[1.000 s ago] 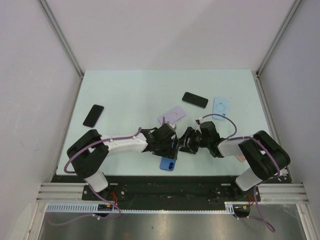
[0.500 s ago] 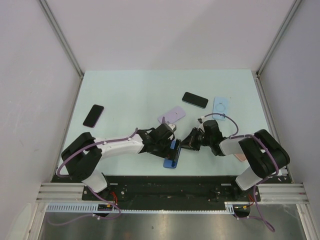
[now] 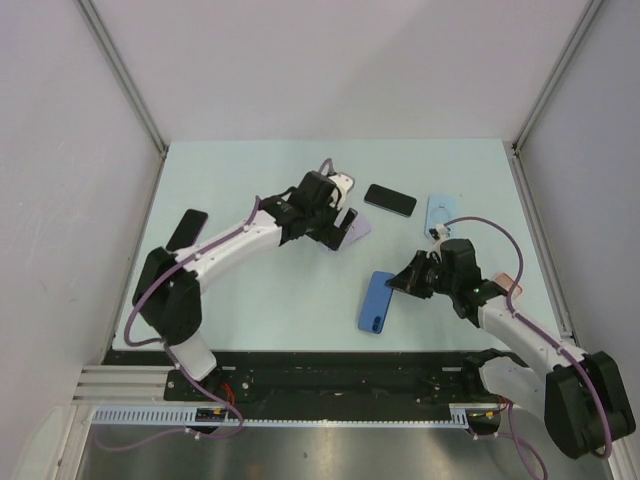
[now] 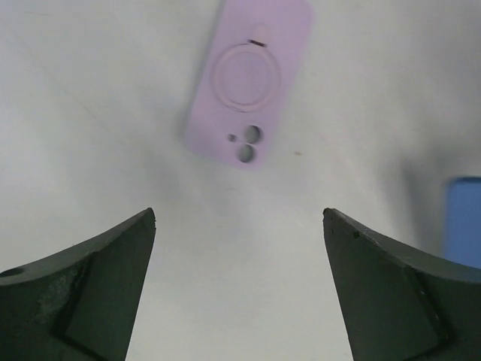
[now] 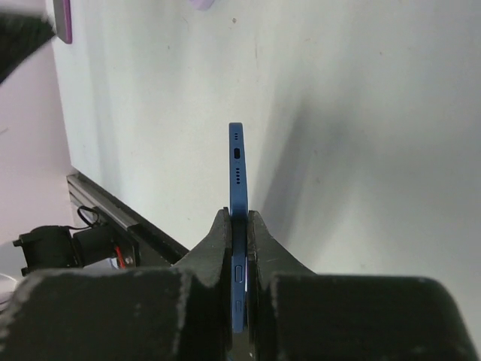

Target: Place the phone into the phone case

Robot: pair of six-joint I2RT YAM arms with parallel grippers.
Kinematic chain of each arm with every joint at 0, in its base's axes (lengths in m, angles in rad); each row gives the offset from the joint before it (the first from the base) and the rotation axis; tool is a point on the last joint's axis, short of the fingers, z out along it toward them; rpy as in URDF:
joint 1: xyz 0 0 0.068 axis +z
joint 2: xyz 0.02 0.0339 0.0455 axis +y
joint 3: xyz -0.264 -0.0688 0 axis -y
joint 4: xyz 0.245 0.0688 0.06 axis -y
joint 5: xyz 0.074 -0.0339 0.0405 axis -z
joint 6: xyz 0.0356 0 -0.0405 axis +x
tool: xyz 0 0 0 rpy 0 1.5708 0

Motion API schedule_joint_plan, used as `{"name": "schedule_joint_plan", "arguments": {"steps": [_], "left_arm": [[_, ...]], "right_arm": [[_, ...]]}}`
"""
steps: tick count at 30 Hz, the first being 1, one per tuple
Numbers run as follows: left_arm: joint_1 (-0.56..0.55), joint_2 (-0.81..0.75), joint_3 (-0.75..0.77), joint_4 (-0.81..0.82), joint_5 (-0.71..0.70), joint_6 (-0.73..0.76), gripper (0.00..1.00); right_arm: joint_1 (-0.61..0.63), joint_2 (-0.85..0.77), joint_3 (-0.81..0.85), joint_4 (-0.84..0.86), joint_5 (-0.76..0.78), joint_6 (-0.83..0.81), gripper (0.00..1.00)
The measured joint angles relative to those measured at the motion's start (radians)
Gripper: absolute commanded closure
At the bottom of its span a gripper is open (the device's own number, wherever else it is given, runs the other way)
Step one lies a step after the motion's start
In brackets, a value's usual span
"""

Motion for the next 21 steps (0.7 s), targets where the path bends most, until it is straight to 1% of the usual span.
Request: {"name": "schedule_joint_plan", "arguments": {"steps": [2, 4, 10, 14, 21], "left_arm": [[0.048, 0.062, 0.021, 0.025, -0.016, 0.063, 0.00], [0.066, 0.124, 0.037, 0.036, -0.035, 0.119, 0.00], [0.053, 0.356, 0.162, 0.044, -0.044, 0.264, 0.00], [0.050, 0.424, 0.195, 0.039, -0.045, 0.310, 0.00], [0.049, 0.487, 0.248, 0.041, -0.067, 0.339, 0.02]], "right_arm": [[0.000, -0.048, 0.000, -0.056, 0.019, -0.017, 1.00], [0.000, -0.079, -0.001, -0.103, 0.036, -0.029, 1.00], [-0.001, -0.115, -0.004, -0.192, 0.060, -0.057, 1.00], [-0.006, -0.140, -0.006, -0.238, 0.068, -0.072, 1.00], [-0.020, -0.198, -0.006, -0.267, 0.072, -0.087, 1.00]]}}
